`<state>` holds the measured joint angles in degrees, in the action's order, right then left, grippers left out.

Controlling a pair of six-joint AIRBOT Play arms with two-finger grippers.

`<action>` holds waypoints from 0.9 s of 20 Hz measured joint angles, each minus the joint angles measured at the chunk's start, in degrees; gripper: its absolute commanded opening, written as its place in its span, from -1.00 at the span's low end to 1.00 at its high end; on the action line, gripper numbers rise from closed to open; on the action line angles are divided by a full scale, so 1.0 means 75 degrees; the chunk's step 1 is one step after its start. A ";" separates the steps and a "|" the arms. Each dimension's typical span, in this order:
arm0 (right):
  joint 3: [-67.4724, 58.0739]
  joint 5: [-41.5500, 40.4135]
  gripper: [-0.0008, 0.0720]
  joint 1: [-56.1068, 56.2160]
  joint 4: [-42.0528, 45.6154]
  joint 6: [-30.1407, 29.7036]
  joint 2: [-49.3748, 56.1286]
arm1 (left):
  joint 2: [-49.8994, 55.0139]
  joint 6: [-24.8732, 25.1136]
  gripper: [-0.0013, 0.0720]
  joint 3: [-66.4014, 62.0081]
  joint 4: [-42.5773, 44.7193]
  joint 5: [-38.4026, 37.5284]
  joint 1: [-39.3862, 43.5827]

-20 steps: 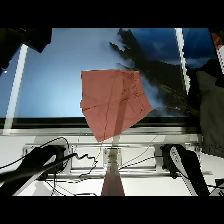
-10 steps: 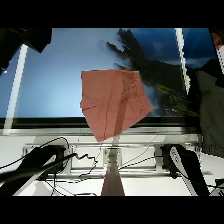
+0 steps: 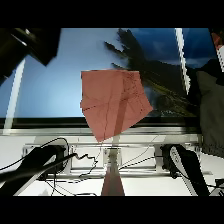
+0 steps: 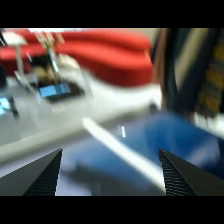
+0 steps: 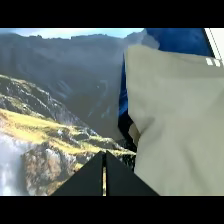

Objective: Fold the clothes and pants, and hang the long-sleeved shirts on hangers.

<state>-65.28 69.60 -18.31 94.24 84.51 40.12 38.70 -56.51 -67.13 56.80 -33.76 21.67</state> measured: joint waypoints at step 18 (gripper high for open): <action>0.0000 -0.1431 -0.93 0.0000 -0.0970 0.0006 0.0000 | -0.0425 -0.2063 0.96 0.5415 0.0050 -0.3923 -0.1830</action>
<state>-65.28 58.87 -18.31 86.96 84.55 40.12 35.51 -71.99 -26.52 57.17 -63.18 7.94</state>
